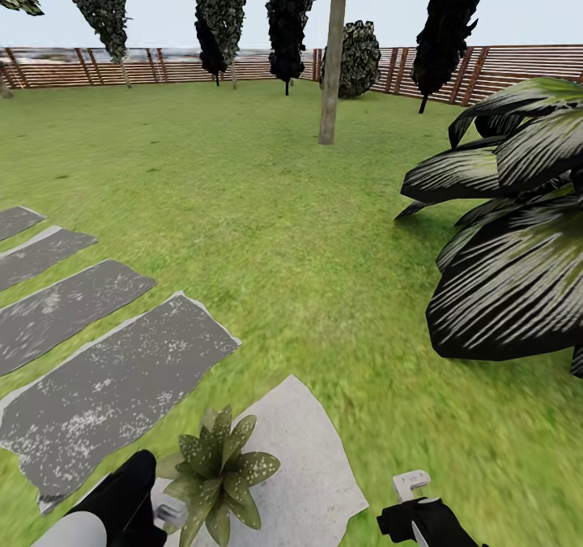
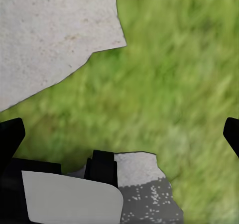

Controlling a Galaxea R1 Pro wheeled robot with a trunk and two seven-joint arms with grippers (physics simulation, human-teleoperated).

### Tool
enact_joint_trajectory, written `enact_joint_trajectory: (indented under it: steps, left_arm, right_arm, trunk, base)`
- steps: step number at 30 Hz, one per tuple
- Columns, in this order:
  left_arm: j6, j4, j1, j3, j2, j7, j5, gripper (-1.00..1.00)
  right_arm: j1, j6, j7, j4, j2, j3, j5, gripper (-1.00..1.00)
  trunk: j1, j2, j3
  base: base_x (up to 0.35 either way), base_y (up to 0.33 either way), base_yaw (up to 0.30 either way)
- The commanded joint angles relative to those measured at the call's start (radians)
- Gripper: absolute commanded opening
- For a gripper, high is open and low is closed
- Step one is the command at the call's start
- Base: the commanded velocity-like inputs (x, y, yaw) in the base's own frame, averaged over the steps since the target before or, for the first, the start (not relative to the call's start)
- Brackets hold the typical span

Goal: Pick up the pesticide atomizer in the garden and spray insectifuge to fully cover both potted plants in the garden.

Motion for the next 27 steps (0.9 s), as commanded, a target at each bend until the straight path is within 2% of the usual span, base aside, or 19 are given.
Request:
enact_joint_trajectory:
  steps: [1, 3, 6, 9, 20, 23, 27]
  left_arm:
    - [0.002, -0.003, 0.0, -0.002, 0.0, -0.008, -0.009, -1.0]
    - [0.0, -0.025, 0.0, -0.001, 0.0, -0.009, -0.008, -1.0]
    - [-0.001, -0.109, 0.0, 0.0, -0.001, -0.009, -0.006, -1.0]
    - [-0.001, -0.139, 0.0, 0.002, -0.001, -0.009, -0.006, -1.0]
    - [-0.001, -0.146, -0.001, 0.002, 0.0, -0.017, -0.006, -1.0]
    - [-0.001, -0.145, -0.001, 0.002, 0.0, -0.017, -0.006, -1.0]
    - [-0.001, -0.146, -0.001, 0.002, 0.0, -0.015, -0.006, -1.0]
  right_arm:
    - [0.0, 0.006, 0.005, -0.002, -0.001, 0.003, 0.008, 1.0]
    - [0.0, 0.006, 0.005, -0.001, -0.001, 0.003, 0.008, 1.0]
    - [0.0, 0.006, 0.005, -0.001, -0.001, 0.003, 0.008, 1.0]
    - [0.0, 0.006, 0.005, -0.001, -0.001, 0.003, 0.008, 1.0]
    - [0.0, 0.006, 0.005, -0.001, -0.001, 0.003, 0.008, 1.0]
    - [0.0, 0.006, 0.005, -0.001, -0.001, 0.003, 0.008, 1.0]
    - [0.0, 0.006, 0.005, -0.001, -0.001, 0.003, 0.008, 1.0]
  trunk:
    - [0.0, 0.0, -0.001]
    - [0.0, 0.0, -0.001]
    - [0.0, 0.0, -0.001]
    - [0.0, 0.0, -0.001]
    - [0.0, 0.0, -0.001]
    - [0.0, 0.0, -0.001]
    - [0.0, 0.0, -0.001]
  base:
    - [0.0, 0.0, 0.0]
    - [0.0, 0.0, 0.0]
    - [0.0, 0.0, 0.0]
    - [0.0, 0.0, 0.0]
    - [-0.001, 0.0, 0.0]
    - [-0.204, 0.0, -0.044]
    - [-0.308, 0.0, -0.258]
